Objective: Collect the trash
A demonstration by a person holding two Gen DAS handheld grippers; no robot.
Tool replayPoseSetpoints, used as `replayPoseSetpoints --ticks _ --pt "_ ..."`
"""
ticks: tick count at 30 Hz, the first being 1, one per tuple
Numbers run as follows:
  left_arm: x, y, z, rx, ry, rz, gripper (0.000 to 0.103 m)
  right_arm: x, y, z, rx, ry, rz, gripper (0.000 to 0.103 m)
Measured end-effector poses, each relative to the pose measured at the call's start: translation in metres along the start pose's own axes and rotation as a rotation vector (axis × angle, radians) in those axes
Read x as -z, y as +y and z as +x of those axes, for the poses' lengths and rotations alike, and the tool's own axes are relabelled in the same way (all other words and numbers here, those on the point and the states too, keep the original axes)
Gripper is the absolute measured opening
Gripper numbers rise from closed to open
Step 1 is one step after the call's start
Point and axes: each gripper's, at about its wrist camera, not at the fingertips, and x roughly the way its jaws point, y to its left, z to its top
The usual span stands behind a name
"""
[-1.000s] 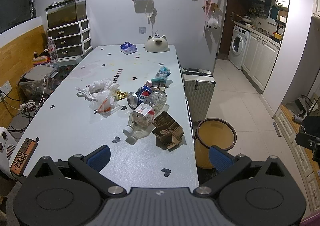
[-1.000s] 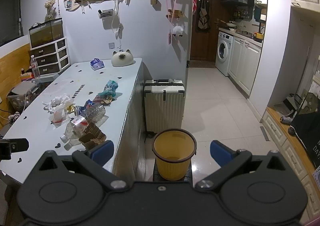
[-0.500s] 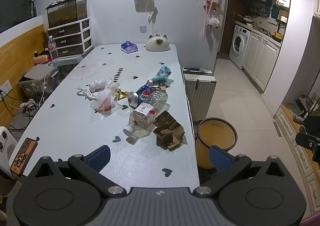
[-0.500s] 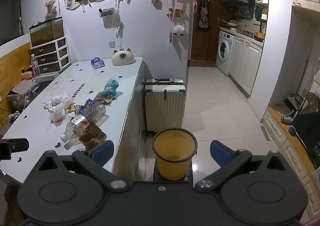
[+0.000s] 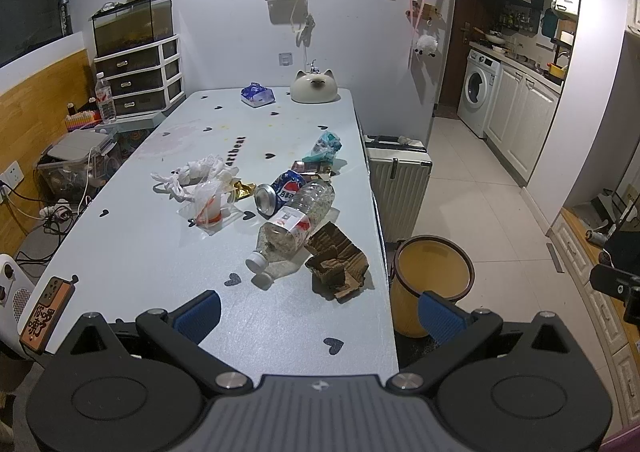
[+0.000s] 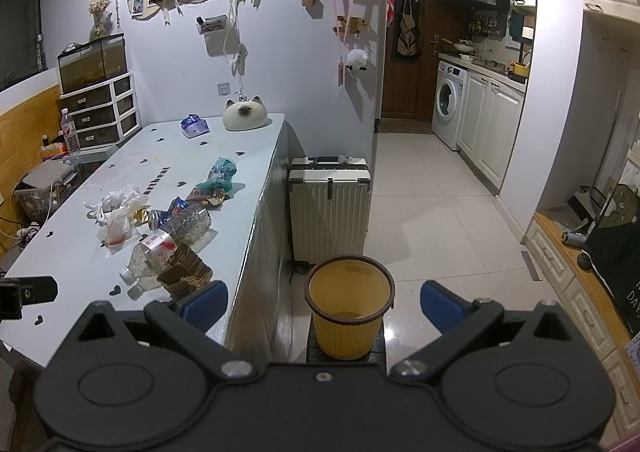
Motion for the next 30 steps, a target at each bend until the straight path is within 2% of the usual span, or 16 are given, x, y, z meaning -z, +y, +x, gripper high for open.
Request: replayPoseSetpoints --ticks 30 --pt "-0.0001 -0.0001 0.0001 -0.001 0.001 0.000 0.103 -0.0046 0.0010 -0.0018 -0.002 0.003 -0.001 0.103"
